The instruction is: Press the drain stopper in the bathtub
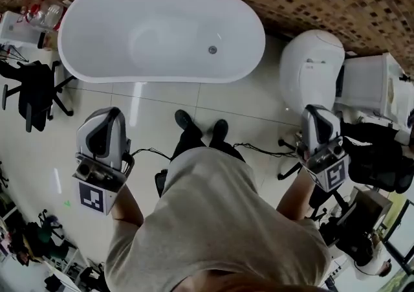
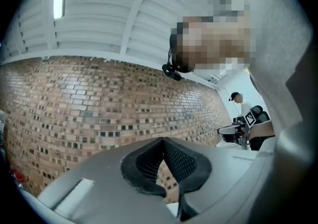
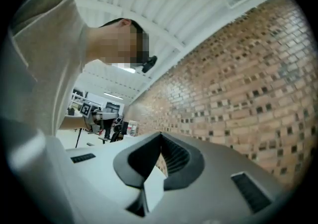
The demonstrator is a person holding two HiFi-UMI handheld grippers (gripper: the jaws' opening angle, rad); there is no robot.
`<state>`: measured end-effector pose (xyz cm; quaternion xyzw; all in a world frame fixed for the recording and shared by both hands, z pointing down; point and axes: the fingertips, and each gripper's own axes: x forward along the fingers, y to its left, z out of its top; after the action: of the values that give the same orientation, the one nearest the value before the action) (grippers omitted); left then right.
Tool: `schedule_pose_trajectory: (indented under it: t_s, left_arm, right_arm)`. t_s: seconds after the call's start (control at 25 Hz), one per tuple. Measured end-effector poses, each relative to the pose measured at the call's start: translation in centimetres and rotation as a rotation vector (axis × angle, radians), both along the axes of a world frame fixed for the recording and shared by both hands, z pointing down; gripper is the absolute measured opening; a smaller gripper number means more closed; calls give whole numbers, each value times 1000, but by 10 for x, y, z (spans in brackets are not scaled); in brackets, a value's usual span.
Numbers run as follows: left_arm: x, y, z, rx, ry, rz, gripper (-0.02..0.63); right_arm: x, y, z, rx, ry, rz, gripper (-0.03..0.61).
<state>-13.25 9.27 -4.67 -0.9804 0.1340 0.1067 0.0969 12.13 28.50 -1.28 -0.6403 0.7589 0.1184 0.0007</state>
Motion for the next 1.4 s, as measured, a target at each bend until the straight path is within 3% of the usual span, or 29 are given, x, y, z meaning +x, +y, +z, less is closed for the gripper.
schedule_pose_trajectory:
  t_s: [0.12,0.2,0.36,0.6,0.8,0.96,1.12,1.4]
  left_arm:
    - [8,50,-32,48,52,8,-5]
    - [16,82,-37,77,40,16,-5]
    - [23,129,-42,141,9,53,-5]
    - [34,132,-54,148,81,220,-5]
    - [63,122,-44,59,184,455,-5]
    - [66,123,-48,22,227,560,-5]
    - [58,144,-52,6,253,571,-5]
    - [34,165,-66,62,256,420,-5]
  right_arm:
    - [-23,28,-36,103,72,-114,0]
    - [-31,48,-46,159,74,-161,0]
    - [-44,78,-55,230,57,-165,0]
    - [-64,106,-65,200,96,-26,0]
    - [-89,126,-68,96,188,168,0]
    - [-123,139,-53,31,237,257,0]
    - [-135,154,-49,18,246,264,0]
    - [-124,156,-82,199,239,100,0]
